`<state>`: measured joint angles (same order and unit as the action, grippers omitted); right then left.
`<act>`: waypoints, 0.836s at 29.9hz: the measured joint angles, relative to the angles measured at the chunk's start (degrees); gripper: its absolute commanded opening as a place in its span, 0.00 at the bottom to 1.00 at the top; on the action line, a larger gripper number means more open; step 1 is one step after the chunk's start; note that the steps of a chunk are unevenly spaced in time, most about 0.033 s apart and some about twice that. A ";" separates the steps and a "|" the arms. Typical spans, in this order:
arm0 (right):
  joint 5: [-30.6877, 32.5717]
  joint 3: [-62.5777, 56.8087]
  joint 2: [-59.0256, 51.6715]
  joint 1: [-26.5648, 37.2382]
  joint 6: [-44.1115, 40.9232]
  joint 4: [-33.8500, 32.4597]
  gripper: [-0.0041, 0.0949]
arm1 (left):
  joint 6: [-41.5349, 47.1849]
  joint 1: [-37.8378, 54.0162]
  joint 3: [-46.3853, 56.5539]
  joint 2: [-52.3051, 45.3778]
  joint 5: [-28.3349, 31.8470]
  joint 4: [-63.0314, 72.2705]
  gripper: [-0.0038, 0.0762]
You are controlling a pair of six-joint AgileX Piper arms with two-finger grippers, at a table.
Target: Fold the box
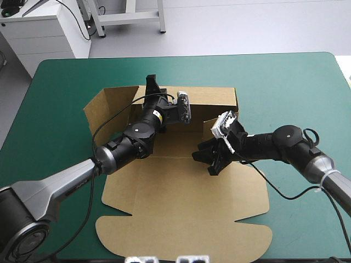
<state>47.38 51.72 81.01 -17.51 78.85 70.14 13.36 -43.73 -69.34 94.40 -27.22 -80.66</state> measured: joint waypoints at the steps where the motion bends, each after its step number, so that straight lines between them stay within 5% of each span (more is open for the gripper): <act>1: -0.59 0.14 0.00 0.00 0.19 0.43 0.28 | 0.00 0.00 -0.02 0.00 0.00 0.00 0.04; 7: -10.44 0.14 0.00 0.00 -0.78 1.17 0.02 | 0.15 0.00 -0.07 0.05 0.00 -0.05 0.04; 11: -18.33 0.14 0.00 0.00 -6.84 -2.06 0.02 | 0.18 0.00 -0.14 0.05 0.00 -0.05 0.04; 16: -23.25 0.14 0.00 0.00 -18.71 -14.56 0.02 | 0.18 0.00 -0.14 0.05 0.00 -0.05 0.04; 21: -24.78 0.14 0.00 1.04 -36.63 -33.70 0.02 | 0.18 0.00 -0.14 0.05 0.00 -0.05 0.04; 25: -24.59 0.14 -0.81 5.33 -45.35 -40.71 0.02 | 0.39 0.00 -0.14 0.05 0.00 -0.05 0.04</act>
<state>22.78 51.86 80.20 -12.18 33.50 29.43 13.75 -43.73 -69.48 94.46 -27.22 -80.71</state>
